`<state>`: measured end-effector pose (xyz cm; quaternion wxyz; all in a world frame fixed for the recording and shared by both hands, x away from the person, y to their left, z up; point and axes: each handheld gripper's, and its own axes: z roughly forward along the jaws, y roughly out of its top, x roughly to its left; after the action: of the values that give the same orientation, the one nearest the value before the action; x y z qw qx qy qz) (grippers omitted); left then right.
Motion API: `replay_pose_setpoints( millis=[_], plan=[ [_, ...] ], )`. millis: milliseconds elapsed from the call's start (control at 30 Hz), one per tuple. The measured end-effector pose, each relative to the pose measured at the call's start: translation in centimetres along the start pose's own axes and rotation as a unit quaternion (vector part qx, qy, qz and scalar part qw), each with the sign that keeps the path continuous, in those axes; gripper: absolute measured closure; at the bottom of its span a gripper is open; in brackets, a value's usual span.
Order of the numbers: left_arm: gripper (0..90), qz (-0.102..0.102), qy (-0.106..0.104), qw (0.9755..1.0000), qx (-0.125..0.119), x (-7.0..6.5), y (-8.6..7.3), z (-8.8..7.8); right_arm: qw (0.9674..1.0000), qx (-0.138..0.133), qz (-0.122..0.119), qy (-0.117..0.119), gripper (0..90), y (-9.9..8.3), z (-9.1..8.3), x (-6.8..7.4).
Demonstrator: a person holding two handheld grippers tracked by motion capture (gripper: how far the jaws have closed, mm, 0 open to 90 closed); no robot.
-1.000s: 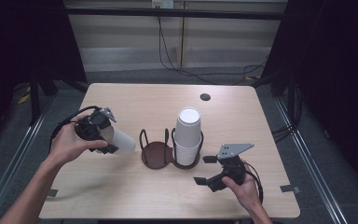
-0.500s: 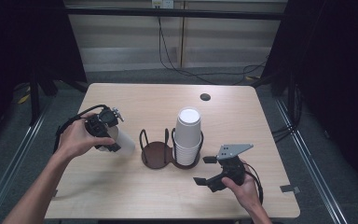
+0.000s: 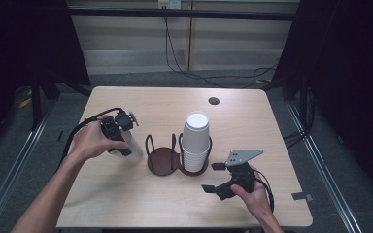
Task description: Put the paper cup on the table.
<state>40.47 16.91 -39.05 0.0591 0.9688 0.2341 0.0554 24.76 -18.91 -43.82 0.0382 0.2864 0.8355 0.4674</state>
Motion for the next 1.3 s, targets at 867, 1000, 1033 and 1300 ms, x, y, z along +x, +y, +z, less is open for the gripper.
replay_pose_setpoints(
  millis=[867,1000,1033,1300],
  plan=[
    [7.6,-0.001,-0.042,0.9967,-0.069,0.4,-0.6,2.7,1.0,0.006,0.0,0.0,14.9,-0.1,0.2,0.0],
    [8.8,0.003,-0.049,0.9958,-0.078,0.4,-1.2,3.1,1.0,0.006,0.002,-0.003,14.9,-0.1,0.2,-0.1],
    [7.7,0.001,-0.05,0.9955,-0.08,0.4,-1.3,3.2,1.0,0.007,0.002,-0.003,14.9,-0.1,0.2,-0.1],
    [4.6,-0.002,-0.059,0.9929,-0.103,0.6,-2.7,3.7,1.0,0.009,0.002,-0.002,14.9,-0.2,0.3,0.0]
  ],
)
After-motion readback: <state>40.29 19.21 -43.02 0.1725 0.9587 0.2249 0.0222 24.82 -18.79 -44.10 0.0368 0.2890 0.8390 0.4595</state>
